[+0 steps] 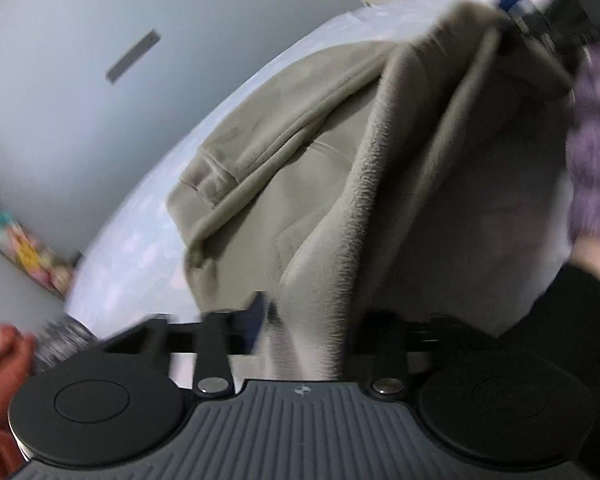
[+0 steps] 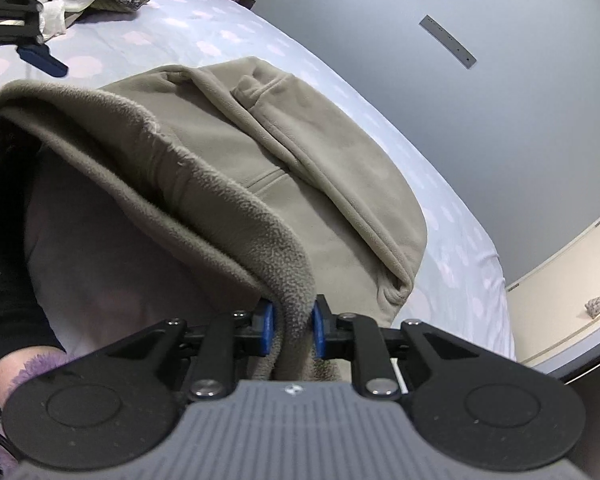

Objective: Fold clothes

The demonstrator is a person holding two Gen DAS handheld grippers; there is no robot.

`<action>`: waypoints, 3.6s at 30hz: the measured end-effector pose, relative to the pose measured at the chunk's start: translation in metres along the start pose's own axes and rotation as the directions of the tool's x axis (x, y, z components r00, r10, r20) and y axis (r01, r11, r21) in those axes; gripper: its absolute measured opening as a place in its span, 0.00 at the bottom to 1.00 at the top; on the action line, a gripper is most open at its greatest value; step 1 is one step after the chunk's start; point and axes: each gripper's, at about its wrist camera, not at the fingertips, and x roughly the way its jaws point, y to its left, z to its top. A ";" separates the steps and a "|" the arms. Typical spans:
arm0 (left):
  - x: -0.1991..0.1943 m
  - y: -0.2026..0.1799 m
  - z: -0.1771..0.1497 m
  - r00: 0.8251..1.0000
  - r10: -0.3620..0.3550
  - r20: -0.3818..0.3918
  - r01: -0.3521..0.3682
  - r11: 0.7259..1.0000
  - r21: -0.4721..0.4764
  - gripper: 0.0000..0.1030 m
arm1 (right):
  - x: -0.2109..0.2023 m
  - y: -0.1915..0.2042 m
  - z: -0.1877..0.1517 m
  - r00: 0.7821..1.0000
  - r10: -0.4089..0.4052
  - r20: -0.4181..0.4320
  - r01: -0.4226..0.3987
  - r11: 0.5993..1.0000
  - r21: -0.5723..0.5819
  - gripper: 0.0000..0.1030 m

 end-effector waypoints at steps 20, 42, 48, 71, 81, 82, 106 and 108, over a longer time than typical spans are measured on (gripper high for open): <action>-0.013 0.031 0.019 0.995 0.035 0.098 -0.014 0.977 -0.211 0.14 | 0.034 0.008 -0.029 0.986 0.062 -0.154 -0.057 0.998 0.039 0.48; -0.144 0.045 0.030 0.945 0.180 0.275 -0.149 0.980 -0.131 0.12 | -0.140 -0.033 0.014 0.945 -0.214 0.246 0.262 0.947 -0.185 0.19; -0.186 0.049 0.010 0.948 0.141 0.287 -0.111 0.987 -0.119 0.12 | -0.192 -0.031 0.009 0.960 -0.133 0.246 0.182 0.965 -0.188 0.20; -0.127 0.081 0.024 0.954 0.145 0.262 -0.115 0.985 -0.126 0.12 | -0.105 -0.064 0.022 0.972 -0.123 0.202 0.165 0.965 -0.205 0.27; -0.099 0.098 0.037 0.957 0.160 0.242 -0.124 0.980 -0.158 0.12 | -0.061 -0.090 0.049 0.966 -0.142 0.215 0.183 0.966 -0.185 0.28; -0.095 0.100 0.038 0.958 0.159 0.239 -0.123 0.979 -0.161 0.12 | -0.057 -0.092 0.052 0.966 -0.142 0.216 0.183 0.966 -0.183 0.28; 0.073 0.157 0.092 0.995 0.028 0.096 -0.024 0.999 -0.043 0.12 | 0.114 -0.167 0.118 0.981 -0.107 0.164 0.124 0.988 -0.096 0.17; 0.101 0.163 0.095 0.998 0.001 0.061 0.003 0.998 -0.055 0.12 | 0.141 -0.176 0.126 0.984 -0.098 0.148 0.109 0.992 -0.069 0.10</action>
